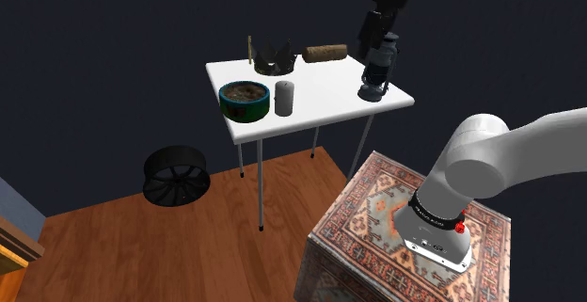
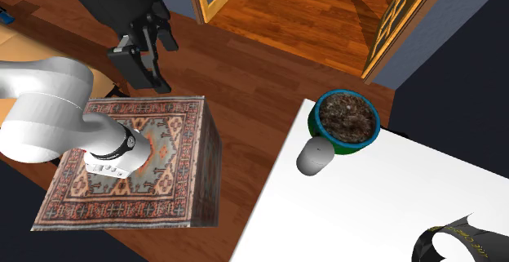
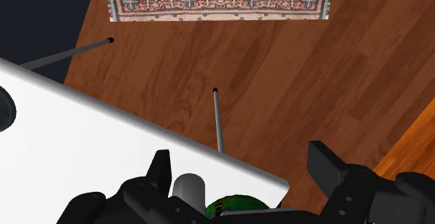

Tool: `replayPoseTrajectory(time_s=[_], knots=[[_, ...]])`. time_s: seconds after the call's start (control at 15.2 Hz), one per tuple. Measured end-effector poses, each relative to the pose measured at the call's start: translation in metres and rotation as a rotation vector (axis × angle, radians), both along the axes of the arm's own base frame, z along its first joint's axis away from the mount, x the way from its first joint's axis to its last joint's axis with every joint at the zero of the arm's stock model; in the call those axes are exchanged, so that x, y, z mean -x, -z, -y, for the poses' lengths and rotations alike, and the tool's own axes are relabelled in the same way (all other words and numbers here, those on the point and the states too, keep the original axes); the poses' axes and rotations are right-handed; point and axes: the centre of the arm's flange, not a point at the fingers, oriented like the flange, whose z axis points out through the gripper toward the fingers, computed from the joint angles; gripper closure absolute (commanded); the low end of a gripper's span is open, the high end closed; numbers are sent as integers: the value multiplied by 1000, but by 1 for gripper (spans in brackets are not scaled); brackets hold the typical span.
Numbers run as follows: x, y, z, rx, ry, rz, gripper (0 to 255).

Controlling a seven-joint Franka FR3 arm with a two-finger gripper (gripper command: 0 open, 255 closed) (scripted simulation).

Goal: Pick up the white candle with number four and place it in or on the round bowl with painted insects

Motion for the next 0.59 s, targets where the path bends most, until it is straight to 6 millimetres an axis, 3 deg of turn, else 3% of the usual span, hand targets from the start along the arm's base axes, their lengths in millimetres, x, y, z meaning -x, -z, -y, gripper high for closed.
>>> replayPoseTrajectory(time_s=[0.13,0.26,0.59], knots=[[-4,4,1,-1,4,1,0],[-20,16,3,-5,19,7,0],[-63,62,12,-15,62,25,0]])
